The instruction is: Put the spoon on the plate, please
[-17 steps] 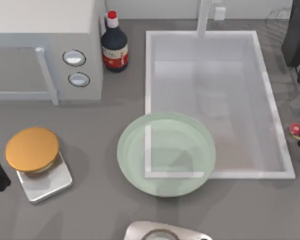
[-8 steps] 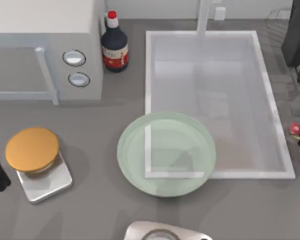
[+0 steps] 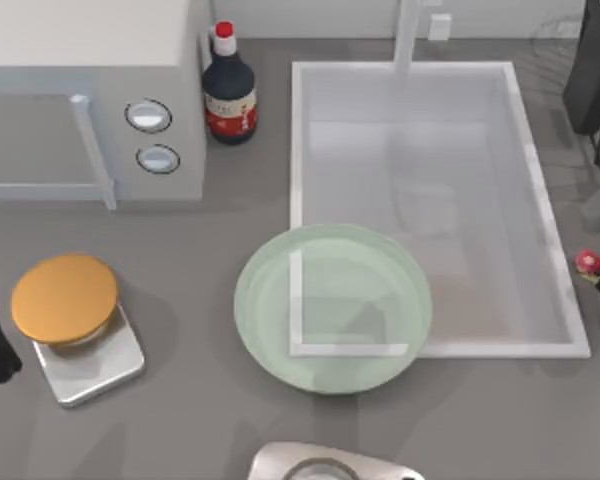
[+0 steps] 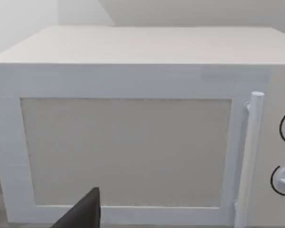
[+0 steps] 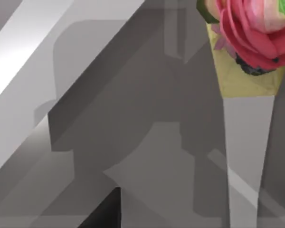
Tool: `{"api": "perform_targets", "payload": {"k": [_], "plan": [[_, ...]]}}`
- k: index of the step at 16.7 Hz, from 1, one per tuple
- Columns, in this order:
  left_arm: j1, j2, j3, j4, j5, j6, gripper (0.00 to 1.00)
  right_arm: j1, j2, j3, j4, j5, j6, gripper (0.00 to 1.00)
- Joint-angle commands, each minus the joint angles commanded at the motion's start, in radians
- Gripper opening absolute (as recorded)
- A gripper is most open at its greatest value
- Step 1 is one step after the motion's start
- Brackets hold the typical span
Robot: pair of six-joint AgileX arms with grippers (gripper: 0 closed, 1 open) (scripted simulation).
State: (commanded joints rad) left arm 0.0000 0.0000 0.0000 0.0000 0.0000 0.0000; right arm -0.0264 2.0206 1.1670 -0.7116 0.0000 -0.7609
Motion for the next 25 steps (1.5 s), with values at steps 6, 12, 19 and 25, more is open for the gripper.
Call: {"api": "perform_targets", "payload": {"k": [6,12,19,25], "plan": [[0.0,0.0,0.0,0.0,0.0,0.0,1.0,0.0,0.0,0.0,0.0,0.0,0.0,0.0],[0.0,0.0,0.0,0.0,0.0,0.0,1.0,0.001,-0.078,0.069,-0.127,-0.023,0.018,0.0],[0.0,0.0,0.0,0.0,0.0,0.0,1.0,0.0,-0.183,0.252,-0.42,-0.023,0.015,0.0],[0.0,0.0,0.0,0.0,0.0,0.0,1.0,0.004,-0.184,0.26,-0.427,-0.023,0.008,0.0]]}}
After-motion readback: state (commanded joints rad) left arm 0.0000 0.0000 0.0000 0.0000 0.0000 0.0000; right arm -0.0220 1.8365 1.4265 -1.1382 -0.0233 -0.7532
